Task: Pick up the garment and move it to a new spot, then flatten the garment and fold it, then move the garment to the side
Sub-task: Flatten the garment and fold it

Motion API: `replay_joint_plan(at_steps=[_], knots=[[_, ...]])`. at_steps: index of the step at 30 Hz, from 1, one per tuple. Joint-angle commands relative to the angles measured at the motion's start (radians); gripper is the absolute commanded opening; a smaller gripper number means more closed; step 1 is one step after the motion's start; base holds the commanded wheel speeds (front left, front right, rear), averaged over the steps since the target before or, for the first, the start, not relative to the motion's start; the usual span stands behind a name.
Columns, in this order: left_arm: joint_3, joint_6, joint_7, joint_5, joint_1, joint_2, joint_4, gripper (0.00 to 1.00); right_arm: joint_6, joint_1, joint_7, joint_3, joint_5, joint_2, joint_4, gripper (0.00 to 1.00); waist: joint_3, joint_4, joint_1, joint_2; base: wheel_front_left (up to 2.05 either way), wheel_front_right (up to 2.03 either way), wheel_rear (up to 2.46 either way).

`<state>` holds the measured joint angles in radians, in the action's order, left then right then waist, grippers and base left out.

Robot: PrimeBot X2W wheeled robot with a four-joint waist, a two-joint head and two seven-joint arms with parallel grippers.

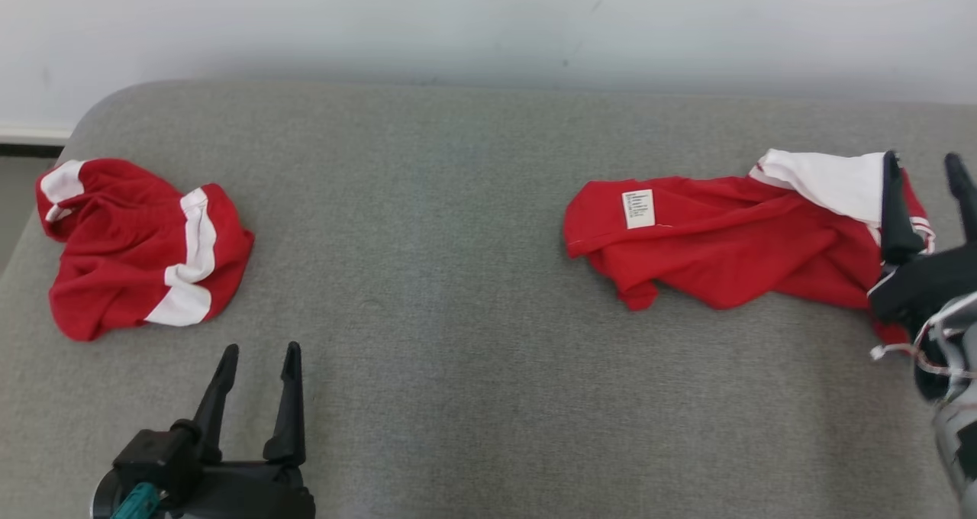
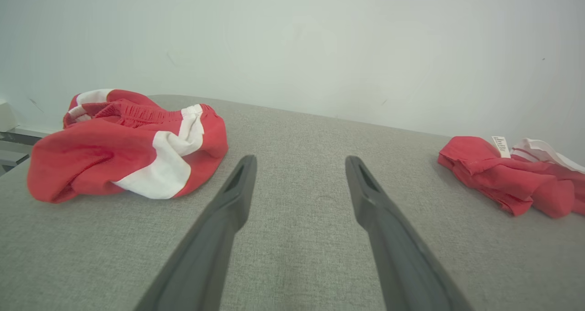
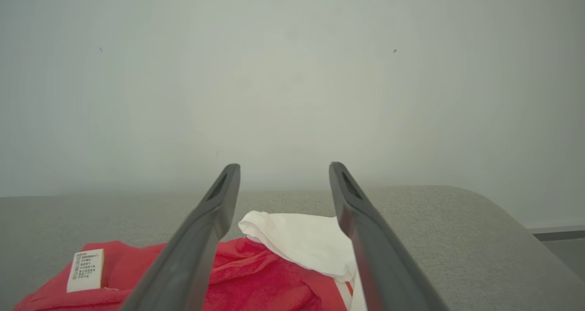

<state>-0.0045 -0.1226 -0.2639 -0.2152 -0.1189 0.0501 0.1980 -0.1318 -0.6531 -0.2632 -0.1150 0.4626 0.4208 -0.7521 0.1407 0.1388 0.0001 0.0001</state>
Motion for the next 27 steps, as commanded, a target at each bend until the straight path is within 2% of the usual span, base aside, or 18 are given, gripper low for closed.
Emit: replay_joint_plan(at_steps=[1,10,19,27], knots=[[0.013,0.0,-0.001,0.011,0.011,0.001,-0.006,1.0,0.002,0.053,-0.001,0.009,-0.018,-0.019,0.049,1.0,-0.026,-0.028,-0.0001,-0.0001,0.0,0.0,0.0],[0.059,-0.004,-0.001,0.022,0.04,0.0,-0.023,1.0,0.002,0.27,-0.001,0.04,-0.102,-0.111,0.338,1.0,-0.051,-0.072,-0.0001,-0.0001,0.0,0.0,0.0],[0.067,-0.001,-0.001,0.036,0.072,0.001,-0.041,1.0,0.002,0.443,-0.001,0.043,-0.131,-0.181,0.482,1.0,-0.074,-0.078,-0.0001,-0.0001,0.0,0.0,0.0],[0.084,0.007,-0.001,0.059,0.094,0.001,-0.055,1.0,0.002,0.614,-0.002,0.056,-0.18,-0.218,0.598,1.0,-0.09,-0.071,-0.0001,-0.0001,0.0,0.0,0.0]])
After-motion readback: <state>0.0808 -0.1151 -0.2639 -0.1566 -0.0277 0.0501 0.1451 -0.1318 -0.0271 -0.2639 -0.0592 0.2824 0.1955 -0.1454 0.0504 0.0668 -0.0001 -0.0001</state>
